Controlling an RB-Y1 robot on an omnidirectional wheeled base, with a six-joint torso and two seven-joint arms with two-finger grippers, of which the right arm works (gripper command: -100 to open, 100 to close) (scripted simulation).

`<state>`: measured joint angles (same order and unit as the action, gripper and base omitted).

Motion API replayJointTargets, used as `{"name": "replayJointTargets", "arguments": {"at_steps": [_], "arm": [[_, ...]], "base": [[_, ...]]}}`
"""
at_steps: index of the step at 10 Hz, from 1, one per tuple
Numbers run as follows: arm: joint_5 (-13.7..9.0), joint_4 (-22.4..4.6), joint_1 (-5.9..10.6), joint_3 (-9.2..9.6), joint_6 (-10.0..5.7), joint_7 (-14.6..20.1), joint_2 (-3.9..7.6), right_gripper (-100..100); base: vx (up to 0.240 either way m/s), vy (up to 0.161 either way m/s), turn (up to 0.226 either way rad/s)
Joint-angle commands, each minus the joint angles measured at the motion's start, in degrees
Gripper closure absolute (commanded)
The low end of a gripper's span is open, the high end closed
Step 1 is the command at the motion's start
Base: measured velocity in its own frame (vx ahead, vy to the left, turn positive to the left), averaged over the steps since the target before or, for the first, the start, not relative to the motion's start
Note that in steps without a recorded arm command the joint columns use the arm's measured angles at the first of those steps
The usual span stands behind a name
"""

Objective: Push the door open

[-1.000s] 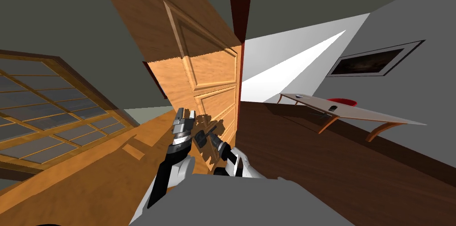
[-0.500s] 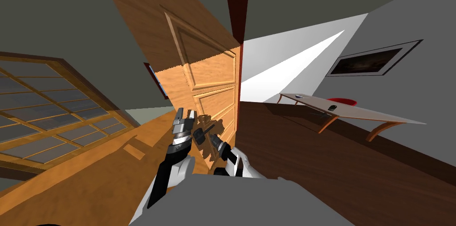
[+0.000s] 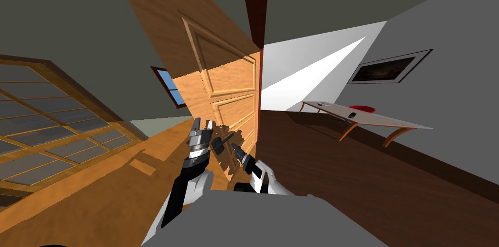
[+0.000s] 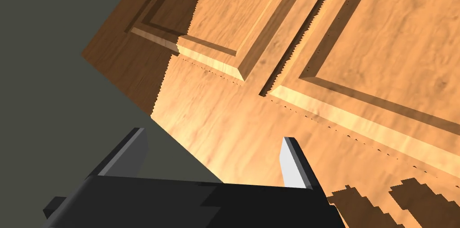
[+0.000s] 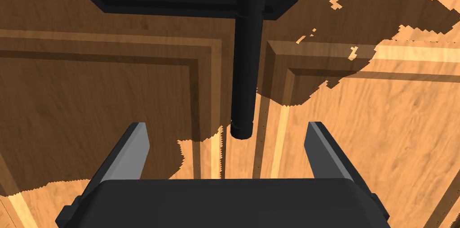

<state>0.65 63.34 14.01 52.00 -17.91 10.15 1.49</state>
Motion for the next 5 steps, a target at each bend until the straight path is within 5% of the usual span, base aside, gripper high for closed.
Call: {"name": "replayJointTargets", "arguments": {"at_steps": [1,2,3,4,5], "arm": [[-0.1,-0.1,-0.33,-1.12,-0.19,-0.3,-0.92,-100],[-0.2,-0.2,-0.50,-1.64,-0.30,-0.4,-2.38,-100],[-0.1,0.0,-0.44,-1.27,-0.05,-0.3,-1.59,-100],[-0.1,-0.3,-0.30,-1.67,-0.06,-0.5,-0.10,-100],[-0.1,-0.4,-0.24,-1.77,-0.04,-0.5,0.14,-100]], "base": [[-0.170,-0.045,-0.121],[-0.167,-0.039,-0.052],[-0.078,-0.017,-0.004],[0.051,0.098,0.044],[0.091,0.138,0.013]]}}
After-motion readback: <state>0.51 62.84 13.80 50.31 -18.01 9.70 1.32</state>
